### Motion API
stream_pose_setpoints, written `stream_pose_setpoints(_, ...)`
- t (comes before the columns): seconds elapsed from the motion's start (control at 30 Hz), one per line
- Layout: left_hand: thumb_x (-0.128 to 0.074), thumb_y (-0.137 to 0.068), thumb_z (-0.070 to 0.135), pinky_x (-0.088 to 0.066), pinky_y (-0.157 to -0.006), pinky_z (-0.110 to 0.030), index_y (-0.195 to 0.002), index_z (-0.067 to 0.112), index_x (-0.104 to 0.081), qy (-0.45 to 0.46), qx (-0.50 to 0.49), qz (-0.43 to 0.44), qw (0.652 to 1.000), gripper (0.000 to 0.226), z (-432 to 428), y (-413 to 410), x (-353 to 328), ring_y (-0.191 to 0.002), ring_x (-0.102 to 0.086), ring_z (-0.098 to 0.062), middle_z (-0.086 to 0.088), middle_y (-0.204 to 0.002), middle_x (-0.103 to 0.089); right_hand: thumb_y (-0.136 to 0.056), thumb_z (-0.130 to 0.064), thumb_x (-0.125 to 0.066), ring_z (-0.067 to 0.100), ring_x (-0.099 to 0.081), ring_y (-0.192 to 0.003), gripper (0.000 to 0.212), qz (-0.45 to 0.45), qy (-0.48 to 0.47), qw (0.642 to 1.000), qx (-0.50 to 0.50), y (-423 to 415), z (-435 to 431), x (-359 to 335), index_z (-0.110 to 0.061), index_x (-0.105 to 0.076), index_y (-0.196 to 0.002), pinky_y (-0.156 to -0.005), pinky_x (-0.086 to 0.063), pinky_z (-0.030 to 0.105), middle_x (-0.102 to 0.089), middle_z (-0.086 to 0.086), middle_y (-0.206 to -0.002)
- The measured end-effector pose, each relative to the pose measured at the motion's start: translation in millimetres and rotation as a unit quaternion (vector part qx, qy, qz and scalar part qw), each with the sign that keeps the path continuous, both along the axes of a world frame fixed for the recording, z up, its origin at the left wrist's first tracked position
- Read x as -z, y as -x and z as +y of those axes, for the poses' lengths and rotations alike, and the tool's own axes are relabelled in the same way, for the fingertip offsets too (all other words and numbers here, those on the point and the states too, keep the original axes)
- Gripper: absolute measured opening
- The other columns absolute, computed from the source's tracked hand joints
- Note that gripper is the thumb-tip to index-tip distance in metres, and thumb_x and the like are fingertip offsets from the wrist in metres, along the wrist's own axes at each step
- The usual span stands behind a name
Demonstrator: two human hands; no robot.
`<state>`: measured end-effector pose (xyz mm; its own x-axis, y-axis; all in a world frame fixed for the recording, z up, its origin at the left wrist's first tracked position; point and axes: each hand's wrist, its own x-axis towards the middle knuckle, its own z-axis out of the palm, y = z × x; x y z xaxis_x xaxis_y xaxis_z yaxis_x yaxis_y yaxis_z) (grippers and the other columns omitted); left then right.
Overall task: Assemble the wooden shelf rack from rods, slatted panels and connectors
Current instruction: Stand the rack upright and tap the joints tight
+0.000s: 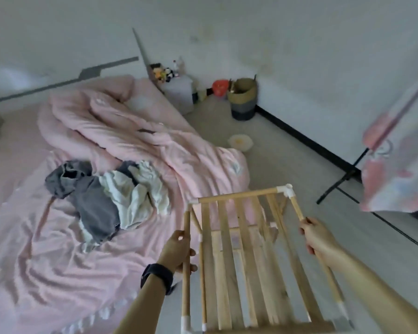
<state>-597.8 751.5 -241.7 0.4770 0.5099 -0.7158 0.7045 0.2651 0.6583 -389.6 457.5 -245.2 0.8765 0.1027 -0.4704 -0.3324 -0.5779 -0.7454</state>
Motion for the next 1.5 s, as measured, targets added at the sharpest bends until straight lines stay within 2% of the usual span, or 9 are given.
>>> stream_pose_setpoints(0.1,-0.041,-0.102,0.029,-0.06,-0.054,-0.046,-0.121,0.024,-0.053,-0.001,0.067,0.002,0.998,0.023,-12.0,-89.0,-5.5,-0.052,-0.064,-0.038,-0.015,-0.081,-0.064,-0.11,-0.023,-0.039,0.019,-0.041,-0.051,0.024,0.016,-0.002,0.998,0.063,-47.7,-35.5,-13.7,-0.009,-0.057,-0.103,-0.046,-0.032,0.029,-0.054,0.009,-0.082)
stream_pose_setpoints(0.23,-0.039,-0.102,0.026,-0.057,-0.052,-0.038,-0.129,0.023,-0.049,0.005,0.162,-0.01,0.987,0.028,-32.5,-193.9,-18.8,-0.053,-0.064,-0.036,-0.016,-0.088,-0.062,-0.11,-0.027,-0.039,0.017,-0.041,-0.055,0.024,0.03,-0.004,0.989,0.144,-101.7,-76.4,-28.2,-0.012,-0.057,-0.104,-0.049,-0.035,0.029,-0.056,0.011,-0.086)
stream_pose_setpoints(0.4,-0.041,-0.101,0.023,-0.058,-0.051,-0.039,-0.13,0.022,-0.045,-0.015,0.255,-0.017,0.967,0.029,-54.7,-315.2,-32.6,-0.061,-0.066,-0.038,-0.019,-0.099,-0.065,-0.108,-0.023,-0.041,0.015,-0.037,-0.052,0.02,0.034,-0.028,0.972,0.229,-169.6,-109.2,-38.5,-0.013,-0.058,-0.105,-0.044,-0.029,0.024,-0.053,0.008,-0.084)
stream_pose_setpoints(0.5,-0.042,-0.099,0.016,-0.059,-0.049,-0.043,-0.126,0.016,-0.05,-0.024,0.29,-0.023,0.957,0.028,-55.4,-389.3,-32.4,-0.062,-0.064,-0.037,-0.019,-0.093,-0.062,-0.108,-0.02,-0.041,0.014,-0.036,-0.05,0.021,0.031,-0.031,0.964,0.262,-221.3,-110.2,-39.3,-0.011,-0.059,-0.103,-0.042,-0.028,0.023,-0.052,0.007,-0.081)
stream_pose_setpoints(0.6,-0.042,-0.101,0.02,-0.062,-0.063,-0.054,-0.118,0.015,-0.055,-0.034,0.32,-0.008,0.947,0.022,-45.5,-469.3,-28.0,-0.063,-0.068,-0.036,-0.018,-0.088,-0.065,-0.107,-0.018,-0.039,0.015,-0.037,-0.052,0.021,0.029,-0.028,0.958,0.283,-285.3,-99.3,-40.1,-0.008,-0.057,-0.104,-0.044,-0.029,0.025,-0.054,0.009,-0.085)
stream_pose_setpoints(0.7,-0.04,-0.105,0.028,-0.06,-0.052,-0.044,-0.119,0.019,-0.052,-0.042,0.342,0.0,0.939,0.02,-27.4,-557.3,-24.6,-0.056,-0.07,-0.035,-0.016,-0.096,-0.067,-0.107,-0.017,-0.039,0.015,-0.04,-0.053,0.02,0.023,-0.039,0.953,0.298,-347.7,-84.3,-37.6,-0.007,-0.056,-0.106,-0.043,-0.034,0.025,-0.055,0.011,-0.087)
stream_pose_setpoints(1.03,-0.041,-0.106,0.035,-0.06,-0.053,-0.042,-0.127,0.025,-0.045,-0.03,0.371,0.028,0.928,0.024,9.5,-790.7,-36.1,-0.063,-0.074,-0.033,-0.016,-0.105,-0.067,-0.108,-0.016,-0.041,0.016,-0.046,-0.056,0.022,-0.039,-0.012,0.948,0.315,-555.6,-45.9,-46.1,-0.014,-0.058,-0.094,-0.044,-0.041,0.025,-0.061,0.01,-0.088)
stream_pose_setpoints(1.23,-0.041,-0.106,0.034,-0.062,-0.06,-0.042,-0.13,0.023,-0.044,-0.017,0.368,0.02,0.93,0.026,25.9,-920.6,-29.6,-0.072,-0.073,-0.037,-0.017,-0.104,-0.066,-0.109,-0.015,-0.037,0.015,-0.043,-0.058,0.024,-0.011,-0.041,0.945,0.325,-684.3,-27.0,-21.2,-0.018,-0.058,-0.096,-0.046,-0.037,0.024,-0.056,0.01,-0.088)
stream_pose_setpoints(1.5,-0.039,-0.107,0.031,-0.054,-0.042,-0.028,-0.13,0.022,-0.046,-0.023,0.32,0.052,0.946,0.026,56.9,-1118.2,22.3,-0.07,-0.06,-0.031,-0.019,-0.104,-0.062,-0.108,-0.028,-0.044,0.015,-0.048,-0.06,0.025,0.064,-0.096,0.934,0.337,-881.7,9.8,52.8,-0.01,-0.06,-0.117,-0.049,-0.044,0.026,-0.059,0.009,-0.093)
